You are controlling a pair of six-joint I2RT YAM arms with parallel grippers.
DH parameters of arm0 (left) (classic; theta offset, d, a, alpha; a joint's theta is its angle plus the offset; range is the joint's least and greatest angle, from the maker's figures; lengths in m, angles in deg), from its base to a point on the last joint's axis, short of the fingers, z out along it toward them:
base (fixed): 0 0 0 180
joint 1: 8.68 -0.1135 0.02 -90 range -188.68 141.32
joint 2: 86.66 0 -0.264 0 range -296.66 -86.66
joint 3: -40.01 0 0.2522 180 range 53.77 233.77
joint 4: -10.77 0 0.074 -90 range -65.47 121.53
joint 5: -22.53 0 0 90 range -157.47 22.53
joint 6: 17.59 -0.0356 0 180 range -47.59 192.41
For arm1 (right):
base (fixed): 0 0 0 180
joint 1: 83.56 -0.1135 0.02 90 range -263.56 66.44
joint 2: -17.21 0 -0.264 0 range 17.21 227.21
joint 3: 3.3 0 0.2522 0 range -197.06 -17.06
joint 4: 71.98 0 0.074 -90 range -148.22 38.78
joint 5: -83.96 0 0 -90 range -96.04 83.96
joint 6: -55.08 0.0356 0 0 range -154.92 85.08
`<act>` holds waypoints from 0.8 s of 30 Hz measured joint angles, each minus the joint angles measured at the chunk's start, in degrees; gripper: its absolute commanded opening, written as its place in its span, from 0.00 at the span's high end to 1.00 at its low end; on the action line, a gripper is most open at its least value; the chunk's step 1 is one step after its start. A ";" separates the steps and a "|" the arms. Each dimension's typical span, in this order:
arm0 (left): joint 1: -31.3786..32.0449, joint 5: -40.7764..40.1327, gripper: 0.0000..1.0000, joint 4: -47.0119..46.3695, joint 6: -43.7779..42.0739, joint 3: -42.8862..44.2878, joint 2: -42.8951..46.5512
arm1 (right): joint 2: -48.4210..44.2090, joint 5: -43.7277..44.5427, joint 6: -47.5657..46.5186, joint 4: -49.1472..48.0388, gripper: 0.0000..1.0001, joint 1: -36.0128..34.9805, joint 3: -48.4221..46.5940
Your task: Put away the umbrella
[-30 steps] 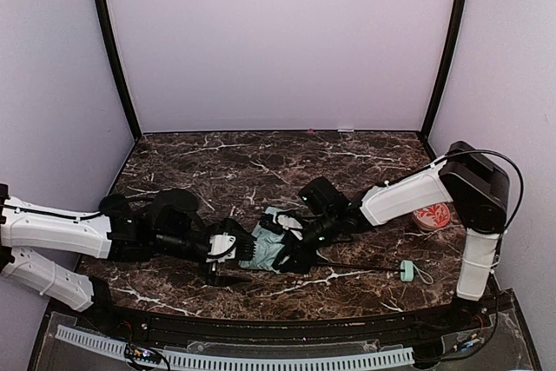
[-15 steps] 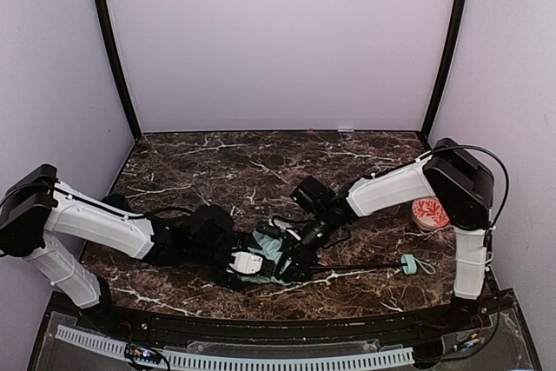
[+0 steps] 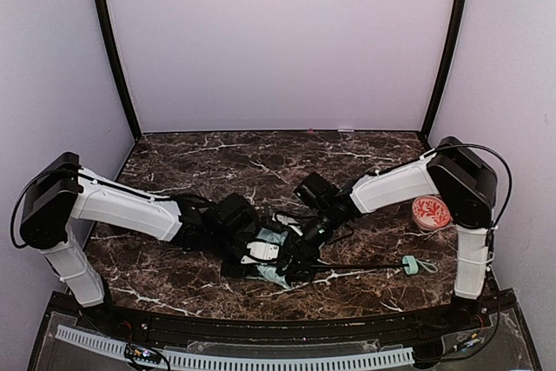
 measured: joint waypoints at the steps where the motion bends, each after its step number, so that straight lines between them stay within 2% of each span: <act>1: -0.04 0.61 0.86 0.96 0.66 0.87 -0.61 | -0.61 0.72 0.26 -0.28 0.33 0.17 0.52; 7: -0.11 4.22 0.91 4.48 3.58 3.85 -2.95 | -8.44 4.37 0.50 -2.51 0.29 2.34 7.32; 10: -0.09 6.88 0.94 7.10 4.81 5.11 -3.80 | -16.02 7.15 -0.09 -3.85 0.29 3.56 12.17; 12: -0.33 8.74 1.00 8.85 5.57 6.36 -4.76 | -21.73 8.96 -0.09 -4.85 0.28 4.02 15.50; 17: -3.41 15.37 1.00 15.08 7.45 11.78 -9.38 | -35.15 17.33 1.51 -9.55 0.29 3.17 24.65; 19: -4.61 18.32 1.00 17.81 8.00 14.16 -11.30 | -39.04 24.33 1.79 -11.93 0.28 0.42 28.13; 24: -6.47 23.39 1.00 21.22 9.14 16.96 -13.77 | -43.58 39.01 -0.42 -21.03 0.23 -14.78 35.87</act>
